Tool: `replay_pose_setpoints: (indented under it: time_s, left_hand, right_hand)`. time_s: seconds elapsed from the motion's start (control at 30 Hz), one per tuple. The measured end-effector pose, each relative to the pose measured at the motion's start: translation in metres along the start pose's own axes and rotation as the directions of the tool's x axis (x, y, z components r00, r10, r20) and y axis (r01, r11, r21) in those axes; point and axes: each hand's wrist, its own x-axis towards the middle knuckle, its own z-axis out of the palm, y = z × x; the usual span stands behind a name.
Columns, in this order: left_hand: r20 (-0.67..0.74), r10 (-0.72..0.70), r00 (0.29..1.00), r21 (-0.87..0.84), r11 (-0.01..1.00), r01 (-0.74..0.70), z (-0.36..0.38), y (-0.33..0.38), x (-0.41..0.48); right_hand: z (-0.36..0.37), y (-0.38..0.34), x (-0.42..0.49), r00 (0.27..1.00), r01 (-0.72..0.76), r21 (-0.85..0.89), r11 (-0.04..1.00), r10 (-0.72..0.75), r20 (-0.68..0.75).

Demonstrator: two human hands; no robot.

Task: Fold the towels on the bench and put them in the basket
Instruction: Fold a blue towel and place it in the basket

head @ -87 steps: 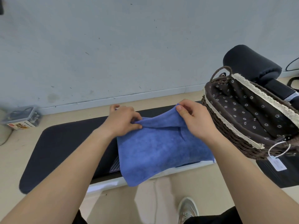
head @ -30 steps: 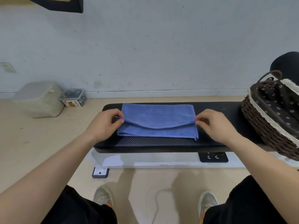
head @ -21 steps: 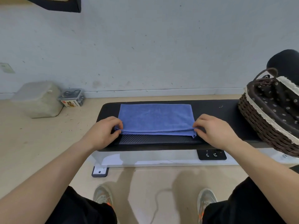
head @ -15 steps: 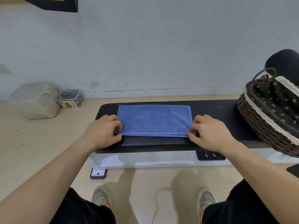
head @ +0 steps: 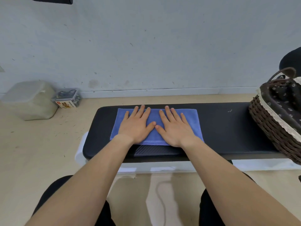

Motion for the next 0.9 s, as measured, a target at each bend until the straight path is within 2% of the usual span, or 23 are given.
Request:
replay_pose_setpoints:
  time_s: [0.17,0.27,0.37,0.47,0.53,0.6,0.67,0.77,0.9]
  left_hand:
    - [0.013,-0.064,0.998,0.034,0.997,0.064,0.003,-0.039,-0.007]
    - [0.013,-0.112,0.994,-0.004,0.994,0.112,0.0,-0.06,-0.014]
    - [-0.102,-0.182,0.978,-0.097,0.98,0.172,-0.005,-0.068,-0.022]
    - [-0.255,-0.361,0.897,-0.073,0.932,0.355,-0.014,-0.062,-0.026]
    - [-0.193,-0.497,0.846,-0.086,0.868,0.49,-0.021,-0.056,-0.025]
    - [-0.105,-0.555,0.825,-0.112,0.831,0.545,-0.025,-0.053,-0.022]
    - [-0.065,-0.546,0.835,-0.142,0.833,0.534,-0.028,-0.05,-0.02]
    - [-0.062,-0.523,0.85,-0.194,0.842,0.504,-0.034,-0.048,-0.017]
    - [-0.048,-0.478,0.877,-0.45,0.794,0.408,-0.042,-0.055,-0.012]
  right_hand:
    - [-0.004,0.03,-0.014,0.996,-0.071,-0.027,0.997,0.072,0.049]
    - [-0.008,0.049,-0.026,0.992,-0.111,-0.036,0.993,0.113,0.059]
    - [-0.013,0.057,-0.032,0.991,-0.124,-0.087,0.988,0.128,0.04]
    - [-0.02,0.053,-0.03,0.997,-0.028,-0.068,0.997,0.024,-0.072]
    - [-0.026,0.041,-0.027,0.987,0.109,0.033,0.993,-0.104,-0.125]
    - [-0.028,0.026,-0.024,0.974,0.204,0.104,0.973,-0.191,-0.125]
    - [-0.027,0.013,-0.02,0.967,0.244,0.114,0.963,-0.233,-0.104]
    - [-0.025,0.006,-0.014,0.973,0.229,0.154,0.961,-0.222,-0.059]
    - [-0.026,0.004,-0.008,0.979,0.206,0.211,0.956,-0.203,-0.033]
